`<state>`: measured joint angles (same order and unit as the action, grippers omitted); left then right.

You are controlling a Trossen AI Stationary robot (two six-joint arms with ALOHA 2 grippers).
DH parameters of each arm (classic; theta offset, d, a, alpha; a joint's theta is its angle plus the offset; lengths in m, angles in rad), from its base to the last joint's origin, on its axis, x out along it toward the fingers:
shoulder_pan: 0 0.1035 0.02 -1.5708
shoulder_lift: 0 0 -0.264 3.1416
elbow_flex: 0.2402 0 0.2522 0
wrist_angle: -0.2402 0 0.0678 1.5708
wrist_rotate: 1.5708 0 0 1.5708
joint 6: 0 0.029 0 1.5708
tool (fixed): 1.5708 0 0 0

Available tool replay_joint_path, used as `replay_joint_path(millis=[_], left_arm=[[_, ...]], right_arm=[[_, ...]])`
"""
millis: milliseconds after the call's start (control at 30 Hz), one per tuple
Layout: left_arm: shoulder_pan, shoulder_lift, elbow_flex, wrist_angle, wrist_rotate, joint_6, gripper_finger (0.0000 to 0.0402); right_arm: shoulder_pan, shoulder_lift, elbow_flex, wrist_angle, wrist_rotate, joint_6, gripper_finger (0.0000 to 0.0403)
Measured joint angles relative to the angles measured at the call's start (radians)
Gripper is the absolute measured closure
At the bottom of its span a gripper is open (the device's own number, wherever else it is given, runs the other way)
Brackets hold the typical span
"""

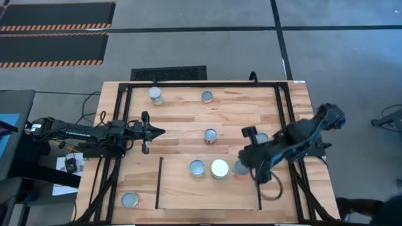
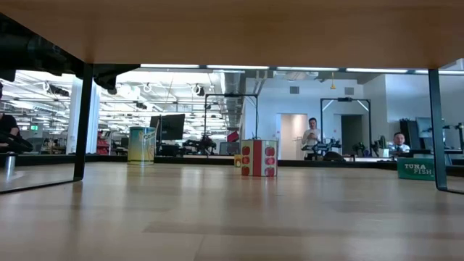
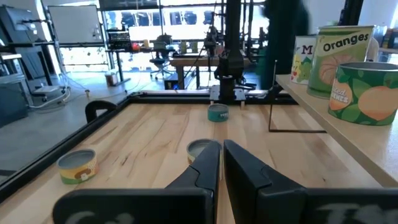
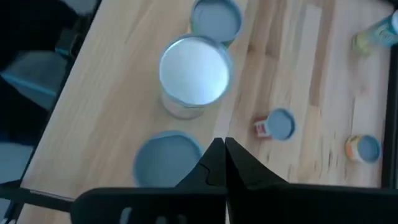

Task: Pick and place cans onto a shelf
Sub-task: Put the yellow mushroom can on the shelf

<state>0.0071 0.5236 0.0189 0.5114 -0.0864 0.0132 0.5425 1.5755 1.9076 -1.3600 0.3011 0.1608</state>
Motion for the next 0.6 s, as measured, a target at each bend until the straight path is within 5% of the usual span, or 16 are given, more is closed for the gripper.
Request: replay_joint_path(millis=[367,600], left_arm=[[0.000,0.000,0.000,0.003,-0.005,-0.048,0.0388],[0.017,0.011,0.120,-0.143,-0.083,-0.020,0.0397]], right_arm=[[-0.188,-0.391,-0.570,0.488,-0.027,-0.203,0.0400],[-0.387,-0.569,-0.889,0.821,-0.154,-0.325,0.0399]])
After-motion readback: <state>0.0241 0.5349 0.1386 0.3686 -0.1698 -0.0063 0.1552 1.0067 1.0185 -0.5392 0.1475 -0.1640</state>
